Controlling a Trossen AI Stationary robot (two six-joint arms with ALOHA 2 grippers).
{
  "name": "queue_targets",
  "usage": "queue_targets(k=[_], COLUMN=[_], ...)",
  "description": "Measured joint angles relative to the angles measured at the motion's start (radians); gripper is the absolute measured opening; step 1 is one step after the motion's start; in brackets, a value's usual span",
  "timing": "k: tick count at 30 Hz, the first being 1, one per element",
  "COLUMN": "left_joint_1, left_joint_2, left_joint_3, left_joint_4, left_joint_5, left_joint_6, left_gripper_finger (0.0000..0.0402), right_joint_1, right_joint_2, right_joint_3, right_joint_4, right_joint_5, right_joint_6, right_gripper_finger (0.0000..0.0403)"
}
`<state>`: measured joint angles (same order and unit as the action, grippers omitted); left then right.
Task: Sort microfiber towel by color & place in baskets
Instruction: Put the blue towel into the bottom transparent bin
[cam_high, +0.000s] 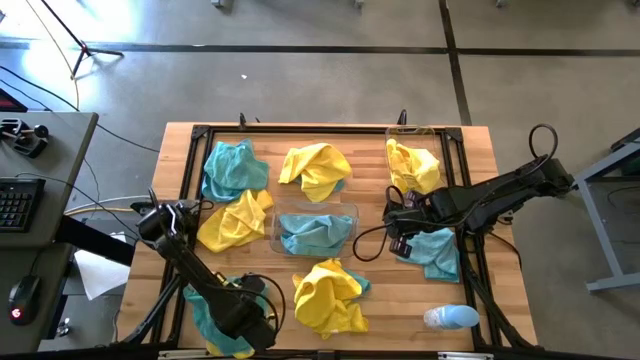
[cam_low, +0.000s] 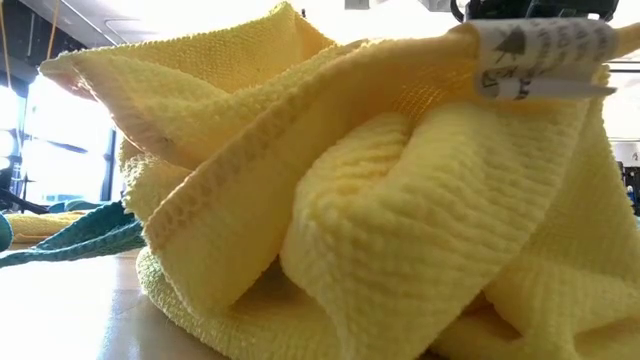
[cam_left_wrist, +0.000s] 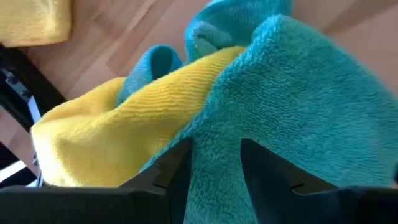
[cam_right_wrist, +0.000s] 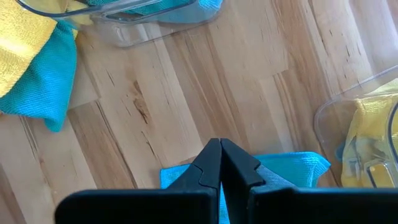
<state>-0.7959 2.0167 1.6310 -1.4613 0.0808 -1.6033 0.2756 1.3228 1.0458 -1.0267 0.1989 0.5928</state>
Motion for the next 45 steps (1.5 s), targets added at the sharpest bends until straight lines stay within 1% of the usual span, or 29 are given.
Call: queue_targets(k=[3,6,8,12,13,17,20,22,23,28,32,35,39,42,45], left_joint_1=[-0.001,-0.001,-0.004,-0.01,-0.01,-0.011,-0.012,-0.014,-0.017,-0.02,-0.001,0.044,0.13,0.206,0.28], left_joint_2=[0.0,0.0,0.0,-0.013,-0.018,-0.071,-0.124,-0.16,-0.186,-0.301,-0.355,-0.367,-0.365,-0.365,-0.365], left_joint_3=[-0.046,-0.069,-0.075,-0.075,-0.075,-0.07,-0.02,0.033,0.054,0.146,0.191,0.227,0.272,0.309,0.345], left_joint_4=[0.051,0.054,0.046,0.023,0.016,-0.013,-0.076,-0.117,-0.113,-0.114,-0.112,-0.111,-0.097,-0.04,0.066], left_joint_5=[0.03,0.071,0.076,0.103,0.115,0.155,0.155,0.106,0.067,-0.202,-0.413,-0.514,-0.599,-0.658,-0.707], left_joint_6=[0.009,0.008,-0.01,0.004,0.005,-0.008,-0.045,-0.073,-0.079,-0.151,-0.13,-0.047,0.113,0.26,0.434], left_gripper_finger=[0.0129,0.012,0.0096,0.0017,0.001,0.0003,0.0002,0.0001,0.0001,0.0001,0.0,0.0,0.0,0.0,0.0], right_joint_1=[0.0,0.0,0.0,0.0,0.0,0.0,0.0,0.0,0.0,0.0,0.0,0.0,0.0,0.0,0.0], right_joint_2=[0.0,0.0,0.0,0.0,0.0,0.0,0.0,0.0,0.0,0.0,0.0,0.0,0.0,0.0,0.0], right_joint_3=[0.0,0.0,0.0,0.0,0.0,0.0,0.0,0.0,0.0,0.0,0.0,0.0,0.0,0.0,0.0], right_joint_4=[0.005,0.006,0.008,0.008,0.008,0.008,0.013,0.021,0.027,0.06,0.069,0.071,0.071,0.071,0.071], right_joint_5=[0.0,0.0,0.0,0.0,0.0,0.0,0.0,0.0,0.0,0.0,0.001,0.001,0.001,0.001,0.001], right_joint_6=[-0.015,-0.018,-0.019,-0.033,-0.033,-0.036,-0.036,-0.036,-0.038,-0.045,-0.051,-0.047,-0.041,-0.02,-0.017], right_gripper_finger=[0.0,0.0,0.0,0.0,0.0,0.0,0.0,0.0,0.0,0.0,0.0,0.0,0.0,0.0,0.0])
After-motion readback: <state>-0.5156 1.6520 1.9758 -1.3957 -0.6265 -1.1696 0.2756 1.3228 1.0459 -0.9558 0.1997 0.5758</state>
